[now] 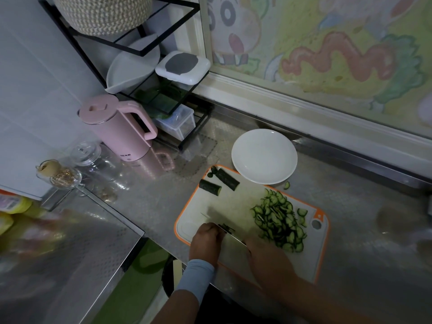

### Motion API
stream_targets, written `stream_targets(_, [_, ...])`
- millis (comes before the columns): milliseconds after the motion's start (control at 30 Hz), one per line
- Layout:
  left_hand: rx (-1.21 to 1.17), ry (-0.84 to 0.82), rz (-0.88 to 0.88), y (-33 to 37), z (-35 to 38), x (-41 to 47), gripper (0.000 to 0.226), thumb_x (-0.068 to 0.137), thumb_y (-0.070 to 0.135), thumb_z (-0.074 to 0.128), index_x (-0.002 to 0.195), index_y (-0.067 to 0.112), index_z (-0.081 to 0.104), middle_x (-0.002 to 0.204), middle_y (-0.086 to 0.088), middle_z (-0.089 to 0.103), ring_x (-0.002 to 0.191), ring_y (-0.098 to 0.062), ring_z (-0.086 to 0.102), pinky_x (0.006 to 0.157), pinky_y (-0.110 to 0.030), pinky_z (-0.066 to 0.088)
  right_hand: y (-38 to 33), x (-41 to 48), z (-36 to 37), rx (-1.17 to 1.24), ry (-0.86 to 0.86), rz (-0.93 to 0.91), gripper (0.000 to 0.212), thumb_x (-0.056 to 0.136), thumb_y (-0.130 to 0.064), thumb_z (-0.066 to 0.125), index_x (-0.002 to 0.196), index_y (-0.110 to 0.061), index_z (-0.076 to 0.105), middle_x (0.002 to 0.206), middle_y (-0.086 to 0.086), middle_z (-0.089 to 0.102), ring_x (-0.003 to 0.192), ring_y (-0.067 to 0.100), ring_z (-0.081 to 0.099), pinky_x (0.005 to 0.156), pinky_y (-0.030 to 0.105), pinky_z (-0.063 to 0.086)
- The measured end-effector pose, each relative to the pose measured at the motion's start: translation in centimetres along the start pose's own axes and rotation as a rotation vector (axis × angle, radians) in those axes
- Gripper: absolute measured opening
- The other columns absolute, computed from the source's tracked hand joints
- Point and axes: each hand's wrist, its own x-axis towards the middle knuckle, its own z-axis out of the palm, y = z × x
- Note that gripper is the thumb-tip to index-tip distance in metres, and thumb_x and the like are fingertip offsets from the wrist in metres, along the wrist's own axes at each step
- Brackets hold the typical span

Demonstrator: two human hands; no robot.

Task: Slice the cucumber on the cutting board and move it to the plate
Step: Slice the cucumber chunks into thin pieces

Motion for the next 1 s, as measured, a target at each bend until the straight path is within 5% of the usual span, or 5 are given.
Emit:
stream_targets(167, [-0.003,0.002,-0.003,0.2,-0.2,-0.3,0.013,0.084,0.016,0.066,0.087,0.009,0.075,0.087,-0.008,0.067,0.079,-0.025,0.062,0.071,-0.027,0.05,-2.0,2.5,-0.4,-0.07,-0.034,-0.019,0.032,0.098,-0.023,0.035,0.126,-0.019,0.05,0.101,0.004,0.066,0.092,0.024,0.065,0.075,0.034,0.05])
stream_targets(367, [0.016,0.005,0.006,0.8,-0.8,-0.3,0.011,0.08,0.007,0.066,0.084,0.009,0.076,0.085,-0.009,0.068,0.078,-0.027,0.063,0.07,-0.025,0.048,-3.8,3.9,0.1,-0.127,0.036,-0.055,0.038,0.058,-0.029,0.075,0.095,-0.021,0.075,0.047,0.001,0.055,0.038,0.01,0.055,0.033,0.023,0.043])
stream_targets(633, [0.006,0.0,-0.019,0.7,-0.7,-0.5,0.005,0.073,0.008,0.076,0.078,0.01,0.076,0.08,-0.007,0.068,0.069,-0.024,0.065,0.065,-0.024,0.052,-1.2,0.5,-0.8,-0.06,-0.02,0.02,0.02,0.092,-0.027,0.052,0.109,-0.024,0.061,0.087,0.0,0.067,0.075,0.02,0.065,0.061,0.029,0.048])
stream_targets(867, [0.018,0.043,0.029,-0.1,0.4,-0.5,0.011,0.063,0.006,0.083,0.067,0.009,0.073,0.073,-0.005,0.062,0.063,-0.021,0.061,0.055,-0.021,0.05,-1.6,1.1,-0.3,-0.149,0.004,-0.036,0.043,0.061,-0.03,0.083,0.099,-0.024,0.063,0.067,-0.004,0.065,0.055,0.008,0.062,0.046,0.021,0.044])
stream_targets(1000, [-0.001,0.032,0.038,0.5,0.0,-0.5,0.012,0.06,0.003,0.08,0.064,0.01,0.071,0.069,-0.005,0.06,0.062,-0.022,0.06,0.055,-0.021,0.049,-2.9,2.5,-0.8,-0.107,-0.081,0.003,0.037,0.1,-0.025,0.034,0.136,-0.02,0.04,0.111,0.006,0.064,0.102,0.026,0.062,0.08,0.035,0.048])
